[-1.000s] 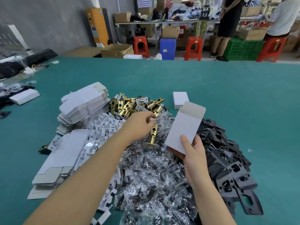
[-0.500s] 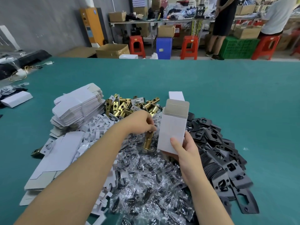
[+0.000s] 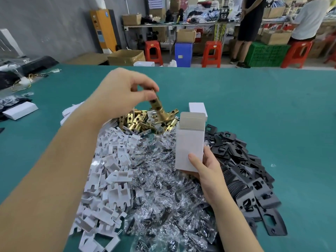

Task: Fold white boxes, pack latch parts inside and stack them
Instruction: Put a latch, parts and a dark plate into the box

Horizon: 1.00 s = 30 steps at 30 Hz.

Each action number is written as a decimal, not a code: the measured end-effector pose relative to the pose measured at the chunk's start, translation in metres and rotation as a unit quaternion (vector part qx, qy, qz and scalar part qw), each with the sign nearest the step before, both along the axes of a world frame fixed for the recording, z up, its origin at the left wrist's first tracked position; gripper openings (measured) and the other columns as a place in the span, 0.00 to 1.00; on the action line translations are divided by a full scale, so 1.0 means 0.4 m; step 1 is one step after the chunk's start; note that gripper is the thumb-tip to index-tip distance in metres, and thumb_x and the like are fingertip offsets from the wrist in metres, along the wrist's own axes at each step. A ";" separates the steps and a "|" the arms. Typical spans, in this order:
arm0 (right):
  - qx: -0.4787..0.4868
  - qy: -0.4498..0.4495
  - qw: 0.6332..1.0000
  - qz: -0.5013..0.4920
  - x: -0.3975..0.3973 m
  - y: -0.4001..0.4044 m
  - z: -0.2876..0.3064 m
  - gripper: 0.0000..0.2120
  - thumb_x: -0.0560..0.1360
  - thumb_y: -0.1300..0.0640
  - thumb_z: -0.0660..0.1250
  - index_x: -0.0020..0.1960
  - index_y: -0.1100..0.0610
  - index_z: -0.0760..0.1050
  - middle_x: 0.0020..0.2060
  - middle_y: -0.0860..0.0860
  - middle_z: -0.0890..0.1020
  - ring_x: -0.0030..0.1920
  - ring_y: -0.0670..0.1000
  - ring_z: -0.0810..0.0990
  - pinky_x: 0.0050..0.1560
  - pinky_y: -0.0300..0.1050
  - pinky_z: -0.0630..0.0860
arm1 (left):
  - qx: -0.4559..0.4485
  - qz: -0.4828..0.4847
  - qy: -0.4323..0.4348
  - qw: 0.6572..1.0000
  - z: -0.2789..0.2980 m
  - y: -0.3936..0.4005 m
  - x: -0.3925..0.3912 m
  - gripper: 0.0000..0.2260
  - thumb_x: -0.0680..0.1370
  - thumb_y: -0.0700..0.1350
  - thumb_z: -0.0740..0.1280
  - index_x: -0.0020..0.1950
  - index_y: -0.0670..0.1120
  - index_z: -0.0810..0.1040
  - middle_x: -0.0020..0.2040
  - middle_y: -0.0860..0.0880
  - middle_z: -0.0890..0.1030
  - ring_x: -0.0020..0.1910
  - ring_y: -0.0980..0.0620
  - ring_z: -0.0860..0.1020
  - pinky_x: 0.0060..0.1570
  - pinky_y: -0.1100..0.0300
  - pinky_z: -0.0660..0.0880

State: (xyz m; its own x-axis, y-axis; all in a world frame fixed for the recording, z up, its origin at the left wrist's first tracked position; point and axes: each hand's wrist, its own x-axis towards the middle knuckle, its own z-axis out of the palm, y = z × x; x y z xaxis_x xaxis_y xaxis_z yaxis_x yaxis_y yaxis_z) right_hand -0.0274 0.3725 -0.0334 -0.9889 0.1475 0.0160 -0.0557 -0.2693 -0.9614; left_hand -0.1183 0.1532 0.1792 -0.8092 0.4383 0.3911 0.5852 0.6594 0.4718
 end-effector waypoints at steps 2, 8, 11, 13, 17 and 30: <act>0.005 0.011 1.000 0.017 0.002 0.001 0.004 0.19 0.81 0.57 0.70 0.69 0.42 0.75 0.62 0.47 0.84 0.62 0.53 0.83 0.60 0.56 0.82 | 0.075 -0.017 0.000 0.997 0.006 0.029 0.006 0.06 0.79 0.44 0.73 0.53 0.53 0.87 0.27 0.59 0.75 0.24 0.57 0.65 0.25 0.71 0.61; 0.001 0.011 0.998 0.066 0.012 0.004 0.019 0.19 0.76 0.51 0.73 0.65 0.39 0.78 0.60 0.49 0.84 0.59 0.53 0.83 0.51 0.47 0.83 | 0.146 -0.018 -0.061 0.987 -0.065 0.115 -0.016 0.06 0.78 0.41 0.73 0.52 0.51 0.87 0.30 0.64 0.79 0.26 0.61 0.66 0.28 0.73 0.64; -0.029 0.017 0.997 0.071 0.013 0.008 0.021 0.19 0.76 0.51 0.73 0.66 0.40 0.78 0.61 0.50 0.84 0.59 0.53 0.83 0.50 0.46 0.82 | 0.136 -0.009 -0.090 0.987 -0.096 0.125 -0.024 0.06 0.78 0.42 0.74 0.51 0.52 0.87 0.33 0.60 0.81 0.30 0.59 0.69 0.33 0.70 0.67; -0.049 0.019 0.996 0.066 0.012 0.008 0.020 0.20 0.76 0.51 0.73 0.67 0.42 0.78 0.62 0.51 0.84 0.60 0.56 0.83 0.50 0.49 0.83 | 0.121 -0.009 -0.096 0.988 -0.105 0.124 -0.025 0.05 0.78 0.42 0.74 0.50 0.52 0.86 0.29 0.63 0.79 0.26 0.61 0.68 0.30 0.74 0.65; -0.076 0.025 0.995 0.065 0.012 0.004 0.022 0.23 0.75 0.51 0.74 0.69 0.44 0.76 0.63 0.53 0.82 0.57 0.59 0.85 0.43 0.53 0.85 | 0.042 -0.017 -0.083 0.996 -0.091 0.123 -0.022 0.04 0.78 0.44 0.74 0.51 0.52 0.87 0.31 0.68 0.79 0.25 0.61 0.68 0.28 0.74 0.64; -0.070 0.055 0.993 0.075 0.018 0.002 0.027 0.24 0.75 0.50 0.75 0.70 0.46 0.75 0.62 0.55 0.82 0.58 0.59 0.83 0.43 0.55 0.84 | -0.056 -0.088 -0.094 0.990 -0.100 0.173 0.014 0.05 0.78 0.45 0.74 0.48 0.55 0.86 0.40 0.62 0.83 0.34 0.64 0.78 0.34 0.76 0.68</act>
